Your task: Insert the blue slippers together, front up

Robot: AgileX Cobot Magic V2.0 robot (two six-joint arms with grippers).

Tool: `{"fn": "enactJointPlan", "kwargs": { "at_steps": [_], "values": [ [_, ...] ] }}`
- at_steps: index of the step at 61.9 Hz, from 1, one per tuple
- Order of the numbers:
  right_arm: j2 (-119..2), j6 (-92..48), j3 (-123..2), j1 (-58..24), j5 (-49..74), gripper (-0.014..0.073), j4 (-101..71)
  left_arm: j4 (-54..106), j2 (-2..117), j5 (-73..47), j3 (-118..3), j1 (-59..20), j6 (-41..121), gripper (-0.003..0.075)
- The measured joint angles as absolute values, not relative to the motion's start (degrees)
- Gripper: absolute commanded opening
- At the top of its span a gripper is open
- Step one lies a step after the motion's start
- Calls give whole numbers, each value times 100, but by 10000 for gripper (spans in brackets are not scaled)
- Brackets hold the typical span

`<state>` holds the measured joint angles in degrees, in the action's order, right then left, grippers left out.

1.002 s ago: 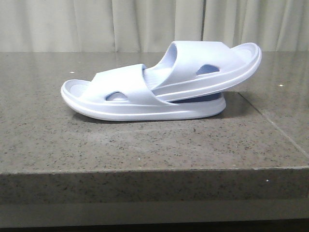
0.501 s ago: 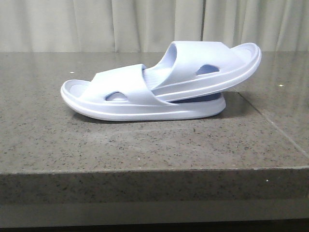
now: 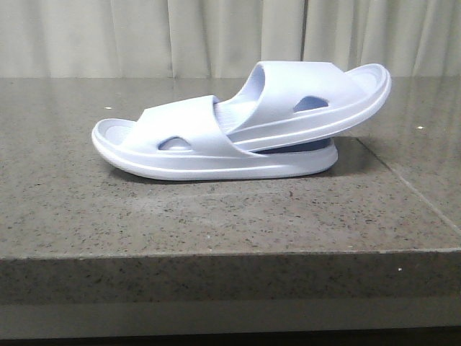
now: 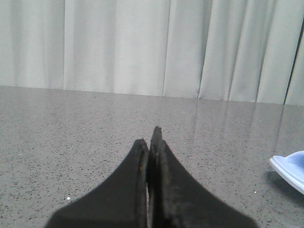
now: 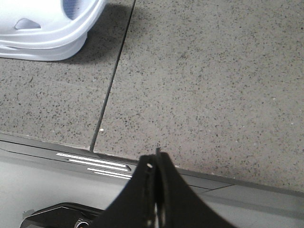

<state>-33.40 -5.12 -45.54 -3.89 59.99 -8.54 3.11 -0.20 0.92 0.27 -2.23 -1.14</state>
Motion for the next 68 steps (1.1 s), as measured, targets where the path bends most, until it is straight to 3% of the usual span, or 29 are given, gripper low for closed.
{"fn": "enactJointPlan", "kwargs": {
  "at_steps": [35,57,68],
  "values": [
    [-3228,-512,-4464,-401,5841,-67,-815,311,-20,101,27,-223,-114,-20],
    [-1144,-512,-1769,-401,2367,-67,-787,311,-20,101,27,-223,-114,-20],
    [-421,-512,-582,-401,1454,-67,-787,311,-20,101,27,-223,-114,-20]
  ]
}}
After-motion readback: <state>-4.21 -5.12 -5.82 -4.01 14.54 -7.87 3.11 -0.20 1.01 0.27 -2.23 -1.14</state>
